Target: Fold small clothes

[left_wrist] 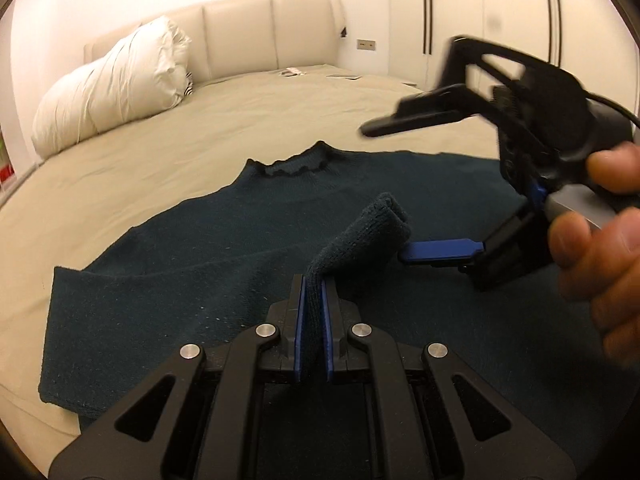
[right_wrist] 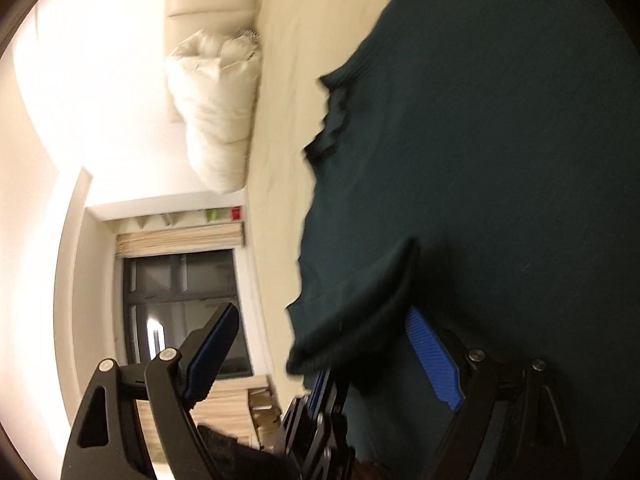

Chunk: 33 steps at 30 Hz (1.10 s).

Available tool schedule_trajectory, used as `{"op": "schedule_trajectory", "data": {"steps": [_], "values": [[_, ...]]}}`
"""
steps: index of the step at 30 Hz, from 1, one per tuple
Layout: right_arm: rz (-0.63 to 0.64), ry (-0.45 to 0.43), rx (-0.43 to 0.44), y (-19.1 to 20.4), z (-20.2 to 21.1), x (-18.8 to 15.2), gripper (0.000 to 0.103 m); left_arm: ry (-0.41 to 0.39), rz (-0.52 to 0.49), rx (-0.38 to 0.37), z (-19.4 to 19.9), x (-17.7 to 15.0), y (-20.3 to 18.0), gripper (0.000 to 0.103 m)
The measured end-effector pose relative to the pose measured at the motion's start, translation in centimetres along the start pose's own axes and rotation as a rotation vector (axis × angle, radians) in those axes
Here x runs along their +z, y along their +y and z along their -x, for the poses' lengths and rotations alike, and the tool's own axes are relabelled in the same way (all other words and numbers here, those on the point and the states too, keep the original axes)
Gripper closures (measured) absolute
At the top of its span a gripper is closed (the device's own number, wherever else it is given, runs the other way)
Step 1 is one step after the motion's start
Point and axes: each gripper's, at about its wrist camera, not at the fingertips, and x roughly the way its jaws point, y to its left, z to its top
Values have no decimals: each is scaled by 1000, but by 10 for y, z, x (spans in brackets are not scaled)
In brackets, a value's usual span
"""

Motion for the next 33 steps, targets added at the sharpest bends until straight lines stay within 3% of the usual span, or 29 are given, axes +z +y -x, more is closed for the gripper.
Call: {"op": "schedule_trajectory", "data": {"steps": [5, 8, 11, 16, 20, 23, 26, 28, 30, 33], "values": [[110, 94, -99, 9, -20, -3, 51, 8, -9, 18, -8, -1, -3, 96], [202, 80, -160, 22, -19, -7, 82, 8, 10, -1, -4, -1, -1, 95], [275, 40, -203, 37, -9, 0, 88, 28, 60, -69, 8, 3, 2, 95], [417, -66, -289, 52, 32, 21, 90, -17, 148, -127, 39, -3, 21, 95], [494, -84, -359, 54, 50, 40, 90, 58, 248, -117, 32, -18, 45, 95], [534, -92, -459, 50, 52, 50, 90, 116, 296, -92, 17, -30, 58, 95], [549, -79, -478, 41, 57, 54, 90, 117, 343, -79, 15, -36, 71, 95], [530, -49, -488, 29, 50, 54, 82, 98, 362, -56, 16, -33, 82, 95], [474, -1, -479, 17, 47, 54, 64, 79, 388, -26, 16, -24, 96, 95], [496, -1, -468, 15, 50, 48, 63, 37, 413, 4, 13, 2, 117, 95]]}}
